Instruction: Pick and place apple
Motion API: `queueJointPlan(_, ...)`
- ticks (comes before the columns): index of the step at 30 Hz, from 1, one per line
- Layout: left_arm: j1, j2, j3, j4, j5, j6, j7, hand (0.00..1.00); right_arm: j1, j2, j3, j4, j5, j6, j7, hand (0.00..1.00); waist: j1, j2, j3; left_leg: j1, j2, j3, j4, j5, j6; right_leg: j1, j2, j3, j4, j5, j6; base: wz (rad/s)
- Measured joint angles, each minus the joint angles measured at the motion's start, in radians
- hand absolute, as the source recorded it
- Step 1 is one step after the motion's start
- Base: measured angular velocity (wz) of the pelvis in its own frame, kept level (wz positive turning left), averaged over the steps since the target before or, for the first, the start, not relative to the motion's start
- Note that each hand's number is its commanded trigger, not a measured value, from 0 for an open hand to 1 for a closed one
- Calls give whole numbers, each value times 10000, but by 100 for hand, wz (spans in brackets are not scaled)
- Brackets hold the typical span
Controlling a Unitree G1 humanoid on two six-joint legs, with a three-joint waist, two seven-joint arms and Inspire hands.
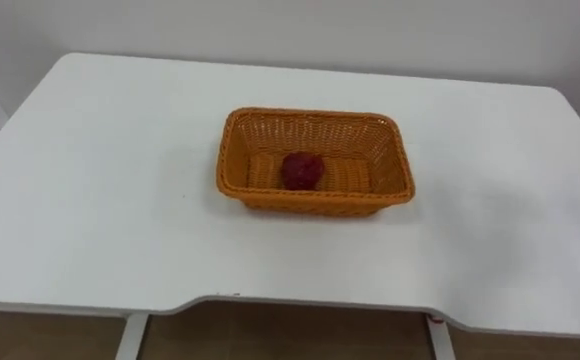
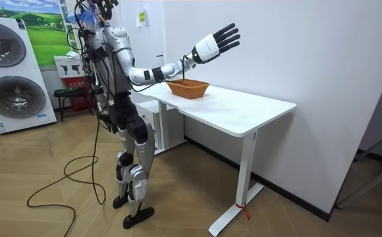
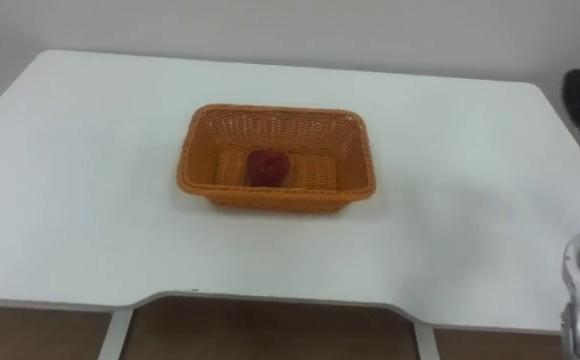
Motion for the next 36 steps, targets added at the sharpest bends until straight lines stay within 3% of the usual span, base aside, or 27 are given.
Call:
queueJointPlan(1, 36, -4, 31, -2, 0, 0, 20, 0, 56, -3, -187, 416, 231, -4, -371, 0, -4, -51, 23, 27, 5, 56, -17, 0, 0, -3, 6, 82, 5, 0, -1, -16)
queueJointPlan(7, 176, -23, 365, -275, 6, 126, 109, 0, 694, 12, -897, 2003, 949, 109, -1807, 0, -266, 1, -40, 66, -25, 168, -107, 3, 7, -58, 4, 283, 0, -1, 1, -8)
queueJointPlan(10, 163, -35, 468, -319, 5, 193, 276, 0, 867, 11, -1169, 2997, 1150, 131, -2173, 0, -372, -13, -51, 7, -20, 180, -100, 2, 6, -117, 9, 306, -13, -1, 1, -1)
queueJointPlan(14, 175, -89, 672, -439, 52, 431, 416, 0, 1288, 50, -1495, 4741, 2530, 335, -2433, 0, -472, -26, -62, -66, -7, 234, -99, 2, 6, -191, 16, 365, -11, -2, 0, -2)
queueJointPlan(19, 266, -133, 646, -738, 56, 678, 423, 0, 1963, 650, -1423, 6579, 3026, 618, -2234, 0, -528, 5, -79, -127, -7, 185, -78, 2, 6, -176, 29, 428, -17, -1, -2, 0)
queueJointPlan(22, 222, -180, 648, -747, 46, 681, 419, 0, 2076, 1041, -1084, 8489, 4183, 954, -1475, 0, -487, 62, -49, -72, -1, 257, -100, 1, 7, -225, 27, 470, 5, -2, -3, -2)
queueJointPlan(27, 259, -401, 649, -717, 107, 799, 420, 0, 2078, 1389, -221, 10164, 5457, 1454, -64, 0, -466, 218, -27, -22, 14, 349, -107, -31, 27, -272, 42, 650, 0, -12, 3, -10)
queueJointPlan(32, 258, -483, 654, -575, 103, 931, 401, 0, 2182, 1707, 911, 11274, 5363, 1967, 1509, 0, -235, 281, -27, 23, 12, 402, -163, -36, 35, -276, 28, 664, -6, -10, 16, -2)
queueJointPlan(36, 278, -620, 605, -515, 81, 1080, 392, 0, 2176, 1756, 1756, 11639, 3832, 2376, 2594, 0, -87, 374, -41, 25, -30, 317, -93, -63, 71, -149, -12, 474, -137, 4, 40, 7)
